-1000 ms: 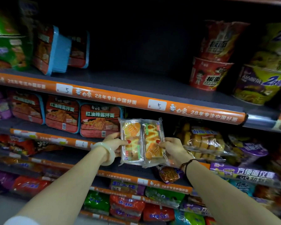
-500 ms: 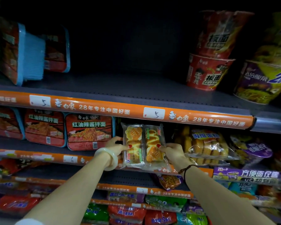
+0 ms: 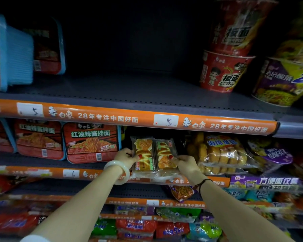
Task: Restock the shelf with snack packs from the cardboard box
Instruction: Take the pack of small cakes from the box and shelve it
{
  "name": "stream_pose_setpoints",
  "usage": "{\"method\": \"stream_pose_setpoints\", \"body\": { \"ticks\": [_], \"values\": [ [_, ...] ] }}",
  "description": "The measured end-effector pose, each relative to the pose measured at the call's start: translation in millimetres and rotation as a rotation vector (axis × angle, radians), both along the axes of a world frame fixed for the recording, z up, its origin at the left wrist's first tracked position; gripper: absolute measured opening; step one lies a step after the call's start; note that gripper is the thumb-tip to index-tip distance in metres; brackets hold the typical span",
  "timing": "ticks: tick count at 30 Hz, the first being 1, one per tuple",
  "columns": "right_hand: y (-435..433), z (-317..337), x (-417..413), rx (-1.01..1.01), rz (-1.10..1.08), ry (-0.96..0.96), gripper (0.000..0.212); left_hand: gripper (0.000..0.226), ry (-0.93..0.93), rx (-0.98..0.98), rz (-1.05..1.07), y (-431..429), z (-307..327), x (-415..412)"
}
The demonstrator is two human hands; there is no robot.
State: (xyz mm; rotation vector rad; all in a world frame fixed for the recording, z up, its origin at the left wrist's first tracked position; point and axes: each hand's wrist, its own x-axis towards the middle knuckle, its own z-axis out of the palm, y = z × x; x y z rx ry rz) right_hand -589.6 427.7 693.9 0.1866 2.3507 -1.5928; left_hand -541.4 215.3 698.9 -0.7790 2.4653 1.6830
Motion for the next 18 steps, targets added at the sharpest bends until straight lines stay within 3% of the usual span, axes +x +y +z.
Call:
{"method": "stream_pose_setpoints", "body": {
  "ticks": [4, 7, 10, 12, 16, 18],
  "values": [
    [2.0, 2.7, 2.8, 0.008, 0.075, -0.032, 0.034, 0.01, 0.01, 0.025, -0.083, 2.8, 4.2, 7.1],
    [3.9, 7.0, 6.0, -0.023, 0.157, -0.055, 0.038, 0.037, -0.025, 0.041, -0.19, 4.7, 12.3, 14.6],
    [9.2, 8.5, 9.7, -0.027, 0.248, -0.104, 0.07, 0.072, -0.077, 0.0, -0.27, 4.4, 11.6, 18.5],
    [13.0, 9.6, 13.2, 0.011, 0.319, -0.116, 0.078, 0.087, -0.093, -0.009, -0.315, 5.3, 8.9, 19.5],
    [17.9, 11.0, 13.1, 0.08, 0.4, -0.142, 0.087, 0.087, -0.105, -0.135, -0.303, 7.6, 5.2, 21.3],
    [17.7, 10.4, 12.6, 0.13, 0.414, -0.11, 0.078, 0.079, -0.123, -0.161, -0.261, 5.8, 1.8, 21.2]
  ]
}}
